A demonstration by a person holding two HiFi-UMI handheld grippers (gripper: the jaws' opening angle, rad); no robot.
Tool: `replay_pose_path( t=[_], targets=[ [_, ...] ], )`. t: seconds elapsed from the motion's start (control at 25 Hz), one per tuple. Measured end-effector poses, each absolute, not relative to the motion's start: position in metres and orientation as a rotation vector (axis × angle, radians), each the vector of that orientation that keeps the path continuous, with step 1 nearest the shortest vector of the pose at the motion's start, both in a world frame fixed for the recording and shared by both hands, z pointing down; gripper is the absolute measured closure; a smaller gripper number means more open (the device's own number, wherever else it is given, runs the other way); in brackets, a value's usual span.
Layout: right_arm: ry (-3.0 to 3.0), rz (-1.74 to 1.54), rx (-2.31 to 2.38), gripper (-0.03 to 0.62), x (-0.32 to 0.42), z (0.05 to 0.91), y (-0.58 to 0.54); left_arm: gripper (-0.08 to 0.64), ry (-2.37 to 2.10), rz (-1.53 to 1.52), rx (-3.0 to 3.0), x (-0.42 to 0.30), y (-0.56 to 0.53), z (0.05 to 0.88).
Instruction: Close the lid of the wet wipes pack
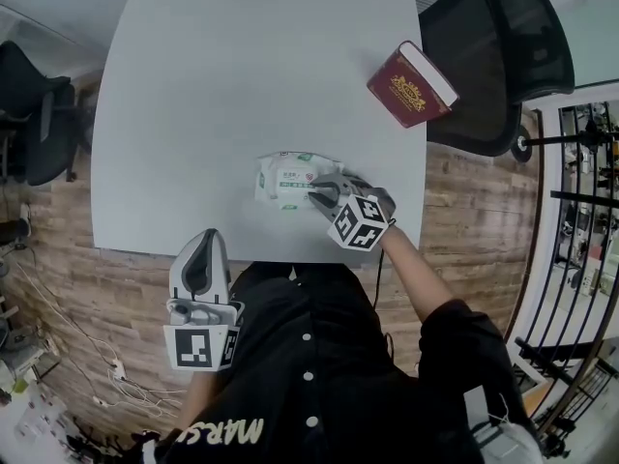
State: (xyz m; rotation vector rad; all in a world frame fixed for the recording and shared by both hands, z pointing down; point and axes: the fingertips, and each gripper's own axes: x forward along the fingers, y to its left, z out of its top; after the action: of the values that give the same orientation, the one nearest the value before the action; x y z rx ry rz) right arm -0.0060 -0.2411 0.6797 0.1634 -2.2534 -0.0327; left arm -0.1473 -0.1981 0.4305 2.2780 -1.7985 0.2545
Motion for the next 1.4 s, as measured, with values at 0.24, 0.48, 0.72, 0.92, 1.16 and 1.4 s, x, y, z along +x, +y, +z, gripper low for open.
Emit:
replay_pose_path(
  t=[0.24, 0.48, 0.72, 0.92, 1.16, 1.4],
  targets=[
    [-2.233, 0.047, 0.119, 0.492, -0.011, 0.687, -0.237, 0.554, -1.803, 0.265, 2.268, -0.149, -0.196, 0.432],
    [-2.233, 0.217, 0.102, 0.492, -0.020, 0.690, -0.237, 0.554, -1.803, 0.269, 2.265, -0.149, -0.194, 0.433],
    [-2.203, 0.361, 0.184, 0.535, -0.028, 0.694, -0.247, 0.554, -1.816, 0.264, 2.263, -0.150, -0.193, 0.431],
    [-2.190, 0.397, 0.277, 0.552, -0.031, 0.693, -0.252, 0.554, -1.823, 0.254, 2.271, -0.149, -0.194, 0.428],
    [-2.150, 0.255, 0.320, 0.552, -0.034, 0.698, -0.252, 0.554, -1.833, 0.257, 2.276, -0.149, -0.193, 0.425],
    [-2.092, 0.162, 0.315, 0.552, -0.035, 0.703, -0.250, 0.554, -1.850, 0.252, 2.271, -0.153, -0.193, 0.423]
  ],
)
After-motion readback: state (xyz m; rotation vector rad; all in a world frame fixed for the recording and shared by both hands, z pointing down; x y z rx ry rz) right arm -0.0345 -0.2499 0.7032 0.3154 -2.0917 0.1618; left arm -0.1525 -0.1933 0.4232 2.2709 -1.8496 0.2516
